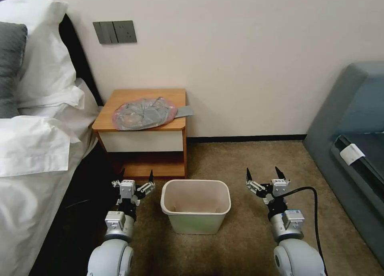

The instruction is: Pick up the garbage bag from the table and place it over the trash can.

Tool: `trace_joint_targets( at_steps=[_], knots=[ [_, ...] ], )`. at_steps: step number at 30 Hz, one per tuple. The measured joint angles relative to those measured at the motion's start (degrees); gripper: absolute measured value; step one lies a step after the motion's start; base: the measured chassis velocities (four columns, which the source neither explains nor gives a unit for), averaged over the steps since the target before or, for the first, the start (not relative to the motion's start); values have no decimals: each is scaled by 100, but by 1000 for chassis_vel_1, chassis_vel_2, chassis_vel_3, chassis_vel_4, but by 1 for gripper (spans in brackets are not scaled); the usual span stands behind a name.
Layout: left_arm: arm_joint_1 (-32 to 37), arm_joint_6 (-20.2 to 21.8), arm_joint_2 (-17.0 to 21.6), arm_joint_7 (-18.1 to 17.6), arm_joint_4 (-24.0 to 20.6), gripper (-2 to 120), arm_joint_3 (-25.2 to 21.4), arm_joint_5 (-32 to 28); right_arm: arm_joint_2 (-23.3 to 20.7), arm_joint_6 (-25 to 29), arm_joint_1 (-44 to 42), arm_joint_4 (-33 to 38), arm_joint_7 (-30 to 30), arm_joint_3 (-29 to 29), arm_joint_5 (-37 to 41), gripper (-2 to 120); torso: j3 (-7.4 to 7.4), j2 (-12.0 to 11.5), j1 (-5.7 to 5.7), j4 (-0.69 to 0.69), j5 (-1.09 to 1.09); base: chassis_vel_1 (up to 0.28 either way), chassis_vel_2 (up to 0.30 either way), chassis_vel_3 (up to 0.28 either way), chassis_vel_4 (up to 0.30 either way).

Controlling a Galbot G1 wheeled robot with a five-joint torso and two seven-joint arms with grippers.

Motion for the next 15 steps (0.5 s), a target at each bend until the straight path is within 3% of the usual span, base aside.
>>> trace_joint_targets(
  at_steps=[15],
  knots=[
    [0, 0, 0, 0, 0, 100, 0, 0, 0, 0, 0, 0, 0, 0, 0, 100, 0, 0, 0, 0, 0, 0, 0, 0, 0]
  ],
)
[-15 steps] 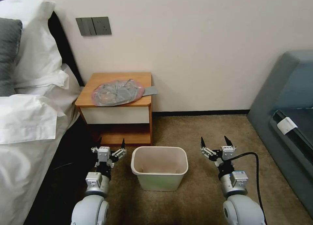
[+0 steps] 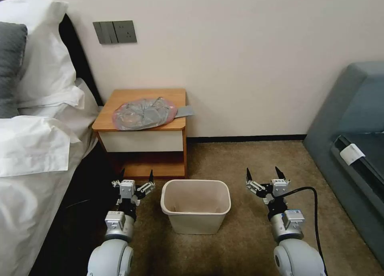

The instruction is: Pick up the garbage bag from the table and place it over the trash can.

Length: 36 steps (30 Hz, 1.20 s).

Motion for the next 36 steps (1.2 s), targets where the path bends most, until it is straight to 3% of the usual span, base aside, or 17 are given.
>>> trace_joint_targets(
  at_steps=[15, 28, 33, 36],
  knots=[
    [33, 6, -8, 1, -67, 100, -39, -11, 2, -21, -9, 51, 2, -21, -3, 100, 0, -1, 0, -1, 0, 0, 0, 0, 0],
    [1118, 288, -394, 63, -2066, 100, -1310, -555, 109, -848, -465, 2166, 312, -1009, -236, 100, -1, 0, 0, 1, -2, 0, 0, 0, 0],
    [1507, 388, -532, 92, -2768, 100, -1767, -752, 10, -990, -546, 2247, 403, -1053, -83, 100, 0, 0, 0, 0, 1, 0, 0, 0, 0],
    [1752, 494, -470, 303, -2867, 100, -1937, -985, -21, -1012, -548, 2243, 435, -1038, 9, 100, -1, 0, 0, 2, 4, 0, 0, 0, 0]
  ],
)
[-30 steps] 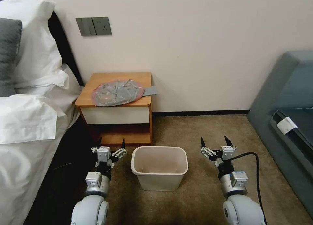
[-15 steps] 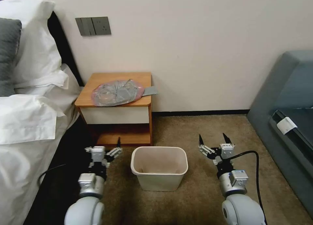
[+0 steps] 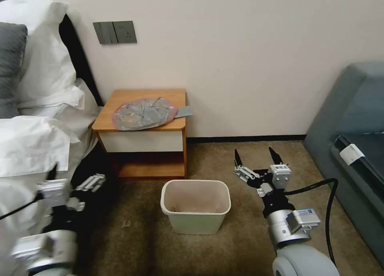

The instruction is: Pick up the garbage bag from the table and place it over the trash can.

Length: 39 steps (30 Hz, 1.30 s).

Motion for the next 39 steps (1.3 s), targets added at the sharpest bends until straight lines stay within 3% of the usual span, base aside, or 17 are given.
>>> trace_joint_targets(
  at_steps=[4, 13, 19, 20, 23, 24, 32, 33, 34, 35, 37, 39],
  knots=[
    [20, 100, 298, 137, 98, 100, 0, -217, -88, -15, 8, -112, 93, 21, 263, 100, 1, 0, 0, -2, -5, 0, 0, 0, 0],
    [-278, 44, 750, 2, 418, 100, 128, -370, -309, 135, 194, -330, 173, 47, 1047, 100, 1, 0, 0, -2, -4, 0, 0, 0, 0],
    [-287, 63, 1010, -158, 422, 100, 155, -429, -673, 61, 720, -644, 272, 13, 2806, 100, 1, 0, 1, -3, -5, 0, 0, 0, 0],
    [-287, 63, 1010, -158, 422, 100, 155, -429, -673, 61, 720, -644, 272, 13, 2806, 100, 1, 0, 1, -3, -5, 0, 0, 0, 0],
    [-248, 178, 1120, -198, 312, 100, 106, -526, -882, -64, 1447, -1229, 464, -156, 4148, 100, 1, 0, 0, -3, -3, 0, 0, 0, 0],
    [-248, 178, 1120, -198, 312, 100, 106, -526, -882, -64, 1447, -1229, 464, -156, 4148, 100, 1, 0, 0, -3, -3, 0, 0, 0, 0],
    [-157, 265, 1057, -245, 198, 100, 75, -567, -759, -509, 3536, -2605, 857, -347, 7028, 100, 2, 0, 0, 0, -5, 0, 0, 0, 0],
    [-157, 265, 1057, -245, 198, 100, 75, -567, -759, -509, 3536, -2605, 857, -347, 7028, 100, 2, 0, 0, 0, -5, 0, 0, 0, 0],
    [-146, 265, 1004, -241, 199, 100, 77, -544, -703, -635, 3812, -2902, 871, -348, 7637, 100, 2, -1, 0, -1, -4, 0, 0, 0, 0],
    [-146, 265, 1004, -241, 199, 100, 77, -544, -703, -635, 3812, -2902, 871, -348, 7637, 100, 2, -1, 0, -1, -4, 0, 0, 0, 0],
    [-132, 265, 929, -233, 204, 100, 80, -519, -644, -870, 4220, -3423, 837, -322, 8595, 100, 2, 0, 0, -1, -4, 0, 0, 0, 0],
    [-128, 263, 908, -231, 204, 100, 81, -519, -635, -942, 4378, -3659, 780, -311, 8988, 100, 2, 0, 0, -1, -4, 0, 0, 0, 0]
  ],
)
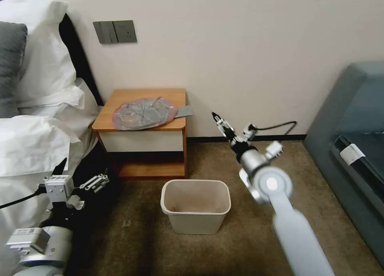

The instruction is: Pick up the garbage bag from the table and place it over the trash can.

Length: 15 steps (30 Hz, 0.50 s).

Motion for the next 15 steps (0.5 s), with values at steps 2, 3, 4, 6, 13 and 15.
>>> trace_joint_targets(
  at_steps=[2, 3, 4, 6, 13, 15],
  knots=[
    [13, 0, -15, 0, -3, 100, 3, -8, 6, -57, 148, -216, -34, 10, 331, 100, 0, 0, 0, 0, -1, 0, 0, 0, 0],
    [22, 0, -21, 0, -10, 100, 2, -11, 10, -87, 229, -343, -52, 13, 477, 100, 0, 0, 0, -1, -1, 0, 0, 0, 0],
    [40, 0, -24, 0, -27, 100, 2, -14, 18, -127, 356, -575, -119, 9, 619, 100, 0, 0, 0, -1, 0, 0, 0, 0, 0],
    [56, 0, -26, 0, -38, 100, 2, -16, 30, -158, 454, -754, -173, 6, 673, 100, 0, 0, 0, -1, 0, 0, 0, 0, 0],
    [226, -74, -107, 24, -103, 100, 14, 79, 303, -303, 1136, -2071, -500, -148, 389, 100, -1, 0, 0, 0, 0, 0, 0, 0, 0],
    [251, -86, -108, 33, -118, 100, 4, 89, 378, -307, 1267, -2344, -584, -185, 258, 100, -1, 0, 0, 0, 0, 0, 0, 0, 0]
  ],
)
